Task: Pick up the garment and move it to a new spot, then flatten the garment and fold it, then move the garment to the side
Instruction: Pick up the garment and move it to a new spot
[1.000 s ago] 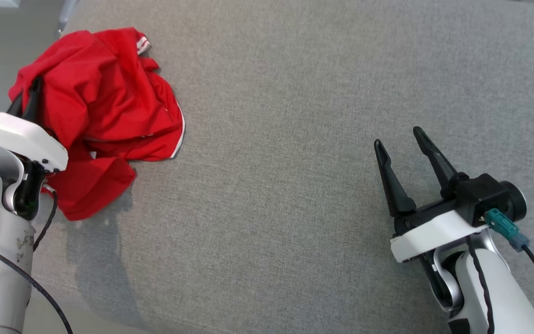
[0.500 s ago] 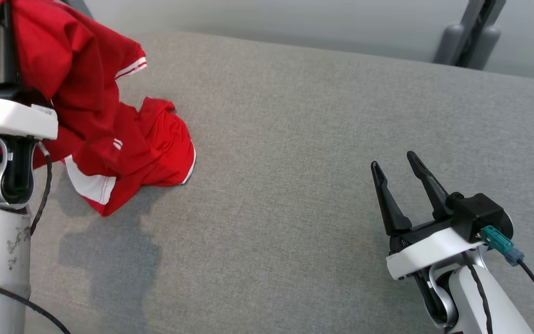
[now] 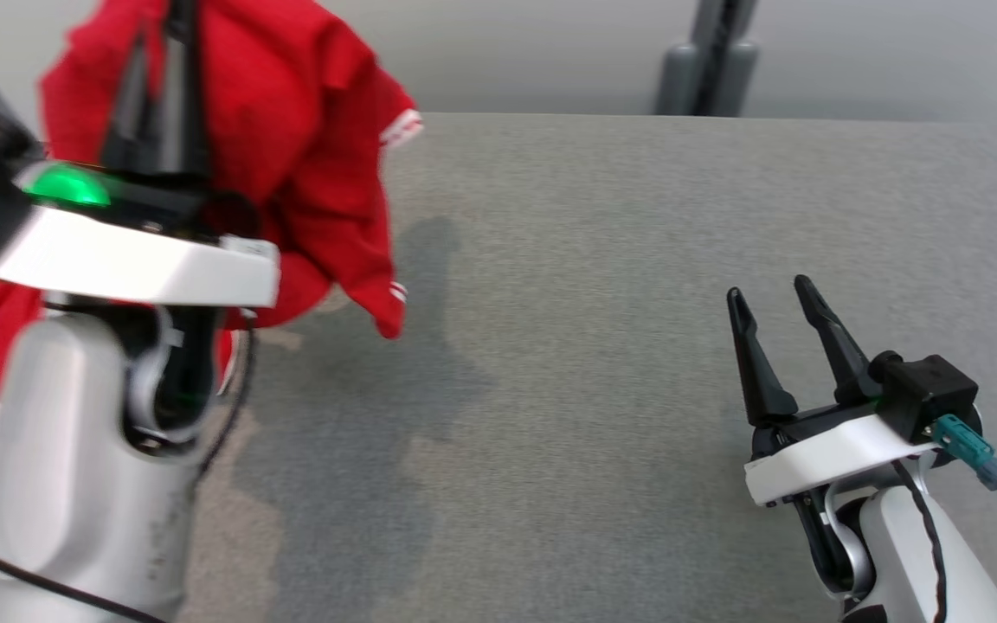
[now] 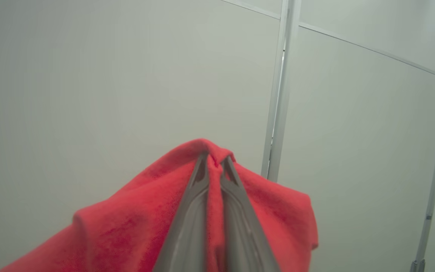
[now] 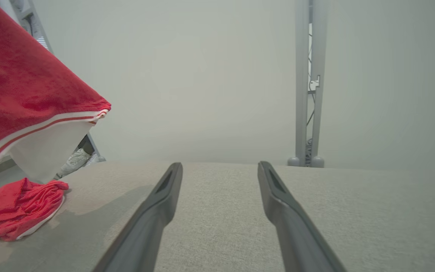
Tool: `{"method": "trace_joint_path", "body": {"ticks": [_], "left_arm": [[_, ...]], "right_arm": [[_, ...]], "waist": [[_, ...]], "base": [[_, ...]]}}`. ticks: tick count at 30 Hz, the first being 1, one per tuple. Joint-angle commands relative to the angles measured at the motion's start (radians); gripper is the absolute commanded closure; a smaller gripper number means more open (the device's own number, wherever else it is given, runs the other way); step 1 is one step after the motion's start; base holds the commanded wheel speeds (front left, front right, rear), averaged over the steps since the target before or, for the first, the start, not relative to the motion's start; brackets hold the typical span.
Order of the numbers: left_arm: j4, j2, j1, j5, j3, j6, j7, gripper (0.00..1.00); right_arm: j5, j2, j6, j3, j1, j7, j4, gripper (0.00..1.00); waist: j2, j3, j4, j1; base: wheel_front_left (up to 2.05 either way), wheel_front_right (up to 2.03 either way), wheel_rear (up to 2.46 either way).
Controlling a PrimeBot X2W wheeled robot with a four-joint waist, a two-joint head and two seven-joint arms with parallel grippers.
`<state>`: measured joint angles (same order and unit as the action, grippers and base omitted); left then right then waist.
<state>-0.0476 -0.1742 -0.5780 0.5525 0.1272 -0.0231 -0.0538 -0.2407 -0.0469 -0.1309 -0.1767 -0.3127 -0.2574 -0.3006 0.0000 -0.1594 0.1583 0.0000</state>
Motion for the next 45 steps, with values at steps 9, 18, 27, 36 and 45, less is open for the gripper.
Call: {"method": "trace_joint_path", "body": {"ticks": [9, 18, 27, 36, 45], "left_arm": [[0.027, 0.103, 0.002, -0.031, 0.151, 0.043, -0.059, 1.00], [0.213, 0.118, -0.035, -0.083, 0.269, 0.058, -0.162, 1.00], [0.453, 0.113, -0.020, -0.151, 0.339, 0.037, -0.191, 0.00], [0.550, 0.117, -0.022, -0.145, 0.354, 0.024, -0.206, 0.00], [0.384, 0.046, 0.072, -0.232, 0.258, 0.069, -0.212, 0.00]], "right_arm": [[0.000, -0.006, 0.000, 0.062, -0.017, -0.010, 0.035, 0.00], [-0.034, -0.005, 0.000, 0.093, -0.008, -0.010, 0.077, 0.00], [-0.046, -0.005, 0.000, 0.103, -0.002, -0.010, 0.089, 0.00], [-0.018, -0.006, 0.000, 0.110, 0.011, -0.010, 0.075, 0.00], [0.028, -0.007, 0.000, 0.120, 0.039, -0.009, 0.062, 0.00]], "waist": [[0.0000, -0.046, -0.262, 0.0000], [0.0000, -0.111, -0.405, 0.0000], [0.0000, -0.120, -0.424, 0.0000], [0.0000, -0.069, -0.328, 0.0000], [0.0000, -0.004, -0.189, 0.0000]], "base": [[0.00, 0.00, 0.00], [0.00, 0.00, 0.00], [0.00, 0.00, 0.00], [0.00, 0.00, 0.00], [0.00, 0.00, 0.00]]}}
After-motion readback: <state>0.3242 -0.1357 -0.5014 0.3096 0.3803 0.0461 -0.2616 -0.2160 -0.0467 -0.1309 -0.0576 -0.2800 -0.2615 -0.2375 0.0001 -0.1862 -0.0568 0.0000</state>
